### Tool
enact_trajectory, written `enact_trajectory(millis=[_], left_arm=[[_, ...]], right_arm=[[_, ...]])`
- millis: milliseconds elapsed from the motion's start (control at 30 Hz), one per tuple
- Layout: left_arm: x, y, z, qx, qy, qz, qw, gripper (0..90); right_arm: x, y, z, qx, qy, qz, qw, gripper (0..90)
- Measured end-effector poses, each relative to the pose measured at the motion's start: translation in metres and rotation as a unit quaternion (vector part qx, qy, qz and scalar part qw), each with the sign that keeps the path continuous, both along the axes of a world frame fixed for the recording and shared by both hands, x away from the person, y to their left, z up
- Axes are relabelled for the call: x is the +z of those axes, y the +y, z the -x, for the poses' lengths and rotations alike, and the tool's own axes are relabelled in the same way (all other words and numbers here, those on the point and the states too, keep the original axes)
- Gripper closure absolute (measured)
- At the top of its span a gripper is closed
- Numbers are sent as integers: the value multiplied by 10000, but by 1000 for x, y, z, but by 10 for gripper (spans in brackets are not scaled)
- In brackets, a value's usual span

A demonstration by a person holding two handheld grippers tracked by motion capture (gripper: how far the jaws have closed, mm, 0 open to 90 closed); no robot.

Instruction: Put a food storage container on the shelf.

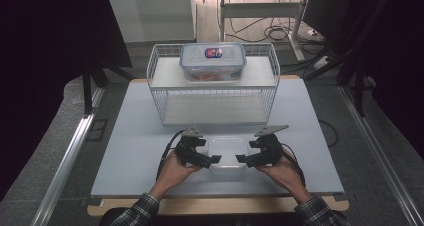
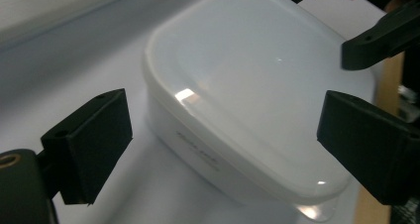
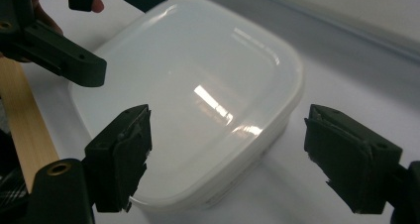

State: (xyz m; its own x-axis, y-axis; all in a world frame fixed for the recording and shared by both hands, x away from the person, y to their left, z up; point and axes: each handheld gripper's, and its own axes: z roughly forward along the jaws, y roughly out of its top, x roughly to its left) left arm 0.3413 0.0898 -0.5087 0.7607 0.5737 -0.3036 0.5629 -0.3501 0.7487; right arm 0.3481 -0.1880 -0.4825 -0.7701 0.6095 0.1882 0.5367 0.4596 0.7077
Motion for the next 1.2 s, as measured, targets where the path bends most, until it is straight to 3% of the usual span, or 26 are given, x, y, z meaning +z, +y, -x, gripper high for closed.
enact_trajectory(millis=[133,233,367,467,567,867,967,1200], left_arm=[[-3,-1,3,-214,253,167,9993,96],[1,0,9,-193,286,62,9994,132],[5,8,18,-80,427,149,9989,306],[9,14,24,46,352,215,9991,471],[9,18,25,183,383,371,9984,558],[11,21,27,602,332,601,9958,719],[12,22,28,679,283,631,9953,791],[16,25,29,752,162,621,9951,791]], right_arm=[[-3,0,0,80,369,-210,9991,226],[-2,-1,5,56,452,-170,9988,264],[3,-7,9,-105,539,-226,9982,412],[5,-13,11,-260,626,-305,9972,509],[9,-14,14,-364,703,-316,9964,589],[13,-18,19,-755,556,-564,9940,731],[14,-17,22,-824,320,-458,9950,778],[14,-14,23,-812,134,-513,9953,778]])
